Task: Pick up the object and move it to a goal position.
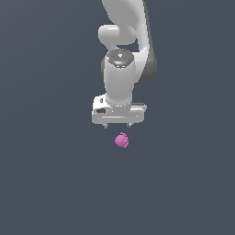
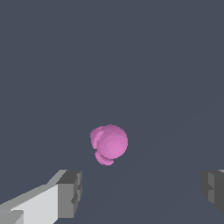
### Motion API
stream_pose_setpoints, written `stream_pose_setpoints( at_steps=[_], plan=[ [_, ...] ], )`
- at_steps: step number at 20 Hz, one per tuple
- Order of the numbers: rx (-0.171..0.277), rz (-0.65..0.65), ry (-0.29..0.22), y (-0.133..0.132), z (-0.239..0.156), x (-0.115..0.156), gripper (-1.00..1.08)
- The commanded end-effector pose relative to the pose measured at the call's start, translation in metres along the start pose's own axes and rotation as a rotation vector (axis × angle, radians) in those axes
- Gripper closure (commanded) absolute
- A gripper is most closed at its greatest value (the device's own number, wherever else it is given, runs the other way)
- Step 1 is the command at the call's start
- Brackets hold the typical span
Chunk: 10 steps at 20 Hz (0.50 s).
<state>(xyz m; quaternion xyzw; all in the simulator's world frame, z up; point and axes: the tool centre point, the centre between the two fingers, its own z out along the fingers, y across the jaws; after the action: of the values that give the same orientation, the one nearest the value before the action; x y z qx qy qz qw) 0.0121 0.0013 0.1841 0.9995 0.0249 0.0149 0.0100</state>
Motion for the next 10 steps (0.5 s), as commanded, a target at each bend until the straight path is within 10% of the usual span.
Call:
stream_pose_setpoints(
  at_steps=[1, 10],
  plan=[
    [0.0, 0.0, 0.0, 0.0, 0.0, 0.0, -0.92],
    [0.032, 0.04, -0.008, -0.0014, 0.0013, -0.0024, -0.92]
  ],
)
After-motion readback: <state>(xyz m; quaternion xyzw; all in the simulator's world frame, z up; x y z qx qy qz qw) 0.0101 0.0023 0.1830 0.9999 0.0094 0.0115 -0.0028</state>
